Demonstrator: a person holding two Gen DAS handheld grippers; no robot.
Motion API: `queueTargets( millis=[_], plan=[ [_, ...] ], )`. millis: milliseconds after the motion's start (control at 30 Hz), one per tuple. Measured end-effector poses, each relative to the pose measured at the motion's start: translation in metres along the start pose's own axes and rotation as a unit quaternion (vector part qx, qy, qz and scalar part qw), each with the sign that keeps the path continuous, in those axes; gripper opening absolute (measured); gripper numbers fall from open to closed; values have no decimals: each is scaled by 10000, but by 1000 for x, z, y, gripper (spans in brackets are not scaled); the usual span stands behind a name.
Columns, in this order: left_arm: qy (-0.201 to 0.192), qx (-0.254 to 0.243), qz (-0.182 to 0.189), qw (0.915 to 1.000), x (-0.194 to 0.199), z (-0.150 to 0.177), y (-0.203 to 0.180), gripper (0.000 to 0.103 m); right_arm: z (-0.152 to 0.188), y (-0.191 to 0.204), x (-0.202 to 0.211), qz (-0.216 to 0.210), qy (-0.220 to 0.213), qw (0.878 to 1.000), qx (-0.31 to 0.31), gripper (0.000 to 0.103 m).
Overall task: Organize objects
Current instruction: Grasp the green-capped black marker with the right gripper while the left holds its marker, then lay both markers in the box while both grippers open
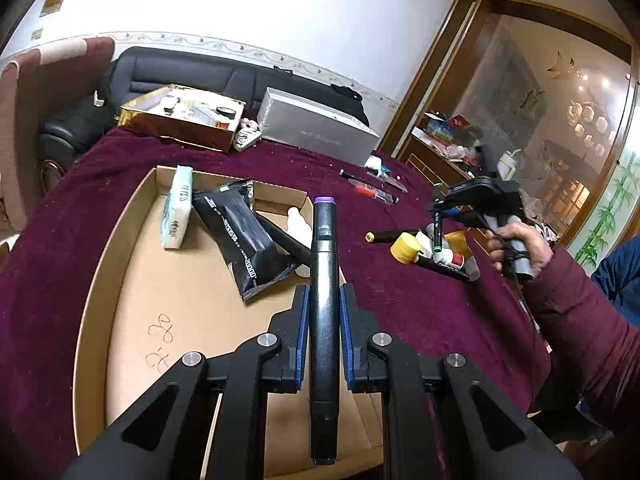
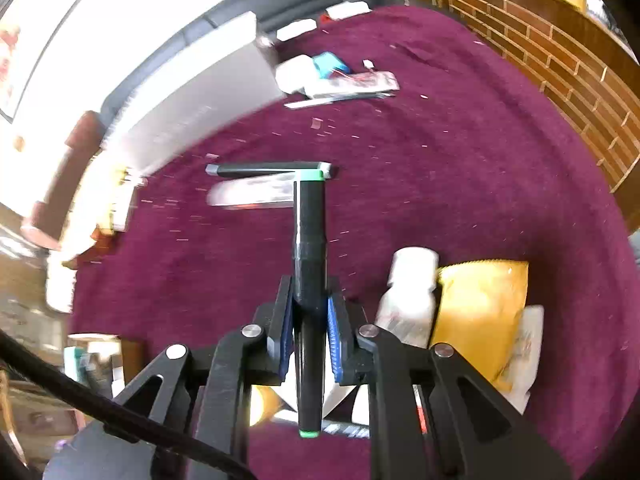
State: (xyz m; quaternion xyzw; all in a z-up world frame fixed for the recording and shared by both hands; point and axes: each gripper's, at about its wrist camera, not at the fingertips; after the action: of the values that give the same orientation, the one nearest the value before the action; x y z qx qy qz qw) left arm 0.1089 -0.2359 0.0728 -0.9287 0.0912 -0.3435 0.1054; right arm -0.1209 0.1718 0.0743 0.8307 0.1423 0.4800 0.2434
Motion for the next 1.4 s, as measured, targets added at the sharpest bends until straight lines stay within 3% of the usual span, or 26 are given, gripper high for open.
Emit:
queueTargets(
  millis=[167,333,500,767,1067,1400],
  plan=[
    [-188,-39,-216,9996,20,2,-3,12,22,28,26,-657,-239,9973,227,12],
    [-329,-22,-591,9977,38,4,0,12,50,61,43,-1243,-122,9906,558,12],
    [-268,-53,-906,9955,43,9,3,12,86,99,42,-1865,335,9782,845,13],
    [95,10,-1201,9927,20,18,13,12,146,148,-7,-2600,1427,9499,987,13],
    [617,130,-1304,9894,-24,18,25,12,187,179,-72,-2610,2158,9341,1131,13],
    [915,132,-1406,9857,-48,15,30,12,191,180,-103,-2320,2285,9391,1093,13]
  ],
)
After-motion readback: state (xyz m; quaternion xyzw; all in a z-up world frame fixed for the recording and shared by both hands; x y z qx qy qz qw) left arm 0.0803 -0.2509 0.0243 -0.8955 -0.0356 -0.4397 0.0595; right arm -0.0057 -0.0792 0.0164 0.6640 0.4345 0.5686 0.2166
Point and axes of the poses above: each gripper's, at about its wrist camera, not at the fingertips, and x roughly against the way its jaws point, y to its left, z to its underside, and after that the axes turned 12 degrees about -z, right-handed
